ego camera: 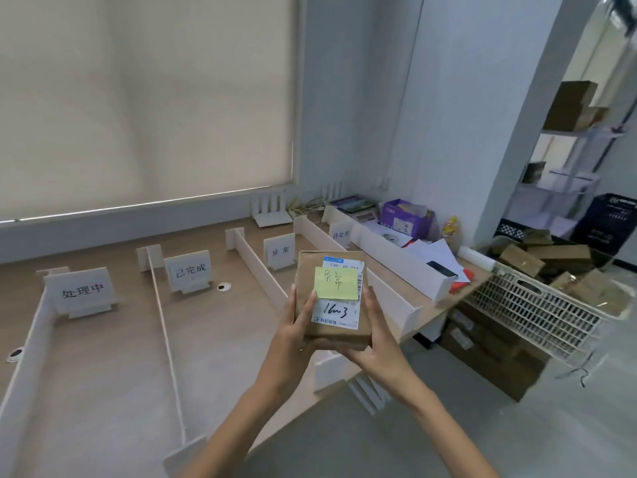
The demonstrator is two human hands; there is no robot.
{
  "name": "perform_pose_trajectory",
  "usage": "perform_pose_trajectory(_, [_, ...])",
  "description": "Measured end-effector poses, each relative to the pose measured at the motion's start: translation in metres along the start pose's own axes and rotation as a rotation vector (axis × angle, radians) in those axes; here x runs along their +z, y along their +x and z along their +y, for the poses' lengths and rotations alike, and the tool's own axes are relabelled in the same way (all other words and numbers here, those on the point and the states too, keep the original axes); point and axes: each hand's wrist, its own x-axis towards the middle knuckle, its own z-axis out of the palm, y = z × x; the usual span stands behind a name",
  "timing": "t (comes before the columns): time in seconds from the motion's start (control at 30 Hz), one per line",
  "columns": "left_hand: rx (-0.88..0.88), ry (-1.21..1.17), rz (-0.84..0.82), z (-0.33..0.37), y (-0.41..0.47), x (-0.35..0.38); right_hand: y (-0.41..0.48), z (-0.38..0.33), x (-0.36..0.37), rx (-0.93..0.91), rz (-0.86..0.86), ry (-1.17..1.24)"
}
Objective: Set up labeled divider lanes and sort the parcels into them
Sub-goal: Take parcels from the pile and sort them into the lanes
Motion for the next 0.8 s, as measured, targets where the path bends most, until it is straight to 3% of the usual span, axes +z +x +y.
perform_pose_trajectory(0.1, [-0.012, 0.146, 0.05, -0.005, 0.015, 0.034, 0.021, 0.038, -0.018, -0.076, 0.025, -0.185])
perform_pose_trajectory(0.33, [-0.158, 0.224, 0.129, -0.033, 0.079, 0.077, 0.095, 0.116, -0.035, -0.204, -0.019, -0.393])
perform_pose_trajectory(0.8, [-0.389, 0.347, -0.044, -0.15, 0.214, 0.128, 0.269, 0.243, -0.025, -0.158, -0.419, -0.407])
